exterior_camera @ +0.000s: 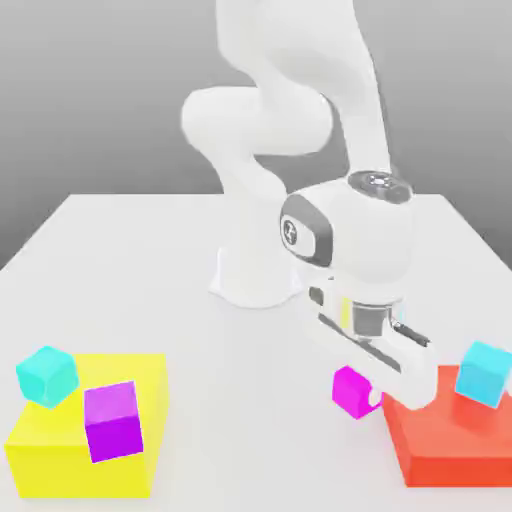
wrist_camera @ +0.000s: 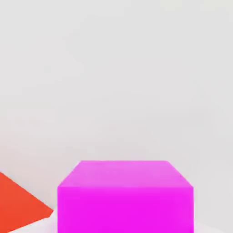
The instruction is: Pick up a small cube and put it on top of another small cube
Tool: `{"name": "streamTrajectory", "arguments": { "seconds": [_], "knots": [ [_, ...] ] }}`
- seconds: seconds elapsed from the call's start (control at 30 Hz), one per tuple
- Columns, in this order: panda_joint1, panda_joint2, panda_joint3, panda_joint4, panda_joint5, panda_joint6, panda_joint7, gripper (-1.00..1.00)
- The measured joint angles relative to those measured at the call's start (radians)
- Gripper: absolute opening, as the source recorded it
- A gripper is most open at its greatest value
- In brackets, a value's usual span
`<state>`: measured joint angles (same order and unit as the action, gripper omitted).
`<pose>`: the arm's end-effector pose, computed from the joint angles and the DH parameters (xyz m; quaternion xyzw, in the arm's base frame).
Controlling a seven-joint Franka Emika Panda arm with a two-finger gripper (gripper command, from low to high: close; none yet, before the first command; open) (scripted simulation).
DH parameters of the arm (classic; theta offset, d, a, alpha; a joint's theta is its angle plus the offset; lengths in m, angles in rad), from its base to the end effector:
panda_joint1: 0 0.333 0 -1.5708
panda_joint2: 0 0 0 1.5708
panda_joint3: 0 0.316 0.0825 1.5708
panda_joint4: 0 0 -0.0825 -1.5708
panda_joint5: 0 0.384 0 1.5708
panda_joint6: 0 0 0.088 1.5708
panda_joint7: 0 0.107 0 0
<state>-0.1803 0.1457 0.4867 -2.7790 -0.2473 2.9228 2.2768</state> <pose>0.3544 0.1377 0.1766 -0.6469 0.7625 0.0027 0.0127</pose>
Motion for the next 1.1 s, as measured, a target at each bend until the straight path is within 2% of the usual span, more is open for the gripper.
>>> {"name": "streamTrajectory", "arguments": {
  "seconds": [0.13,0.23,0.4,0.63,0.77,1.0,1.03,1.1],
  "knots": [
    [-0.020,-0.061,0.045,-0.020,0.109,-0.040,-0.083,-1.00],
    [-0.011,-0.097,0.058,-0.020,0.142,-0.081,-0.105,-1.00],
    [0.075,-0.143,0.098,0.101,0.146,-0.250,-0.060,-1.00],
    [0.225,-0.206,0.185,0.266,0.294,-0.457,-0.094,-1.00],
    [0.217,-0.167,0.187,0.278,0.257,-0.435,-0.061,-1.00],
    [0.237,-0.037,0.157,0.261,0.114,-0.319,0.043,-1.00],
    [0.241,-0.023,0.153,0.259,0.097,-0.306,0.055,1.00],
    [0.241,-0.023,0.153,0.259,0.097,-0.306,0.055,1.00]
  ]
}}
